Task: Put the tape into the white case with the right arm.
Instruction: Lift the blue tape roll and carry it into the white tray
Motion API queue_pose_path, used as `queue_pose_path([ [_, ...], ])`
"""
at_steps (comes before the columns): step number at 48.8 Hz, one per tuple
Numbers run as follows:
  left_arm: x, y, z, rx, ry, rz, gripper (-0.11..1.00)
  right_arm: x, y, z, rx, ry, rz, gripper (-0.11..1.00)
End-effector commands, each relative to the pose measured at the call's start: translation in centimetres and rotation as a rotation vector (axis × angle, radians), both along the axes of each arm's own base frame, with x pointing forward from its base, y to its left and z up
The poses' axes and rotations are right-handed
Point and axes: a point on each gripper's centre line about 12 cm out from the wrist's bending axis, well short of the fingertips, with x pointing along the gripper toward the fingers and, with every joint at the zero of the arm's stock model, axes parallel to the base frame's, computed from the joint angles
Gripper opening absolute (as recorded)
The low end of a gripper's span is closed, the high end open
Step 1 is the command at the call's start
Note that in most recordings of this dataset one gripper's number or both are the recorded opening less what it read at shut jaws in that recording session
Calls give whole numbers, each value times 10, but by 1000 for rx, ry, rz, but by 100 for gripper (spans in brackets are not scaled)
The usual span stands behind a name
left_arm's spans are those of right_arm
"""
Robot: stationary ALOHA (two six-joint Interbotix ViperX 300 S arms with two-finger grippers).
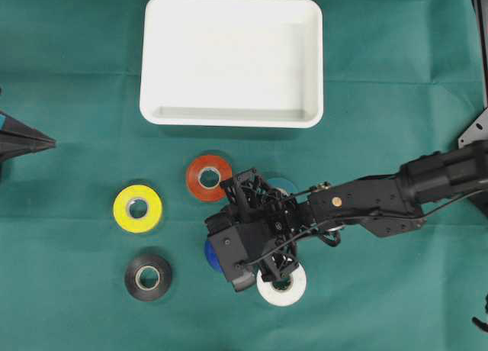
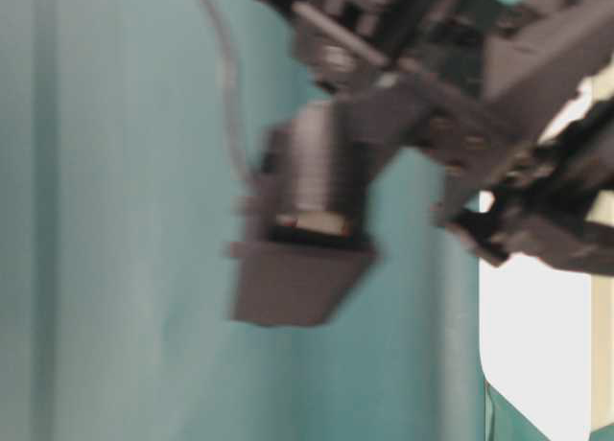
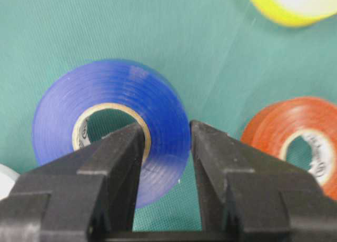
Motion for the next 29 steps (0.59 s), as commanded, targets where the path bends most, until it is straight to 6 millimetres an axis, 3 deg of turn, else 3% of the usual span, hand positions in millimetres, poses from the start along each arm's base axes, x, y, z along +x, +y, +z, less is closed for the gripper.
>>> queue_pose_path([
  [1, 1, 0, 5, -2, -15, -1, 0, 3, 8, 35, 22, -77, 13, 1],
  [17, 1, 0, 5, -2, -15, -1, 0, 7, 5, 41, 25, -92, 3, 1],
  [29, 1, 0, 5, -2, -15, -1, 0, 20, -35, 60, 30, -137, -86, 1],
])
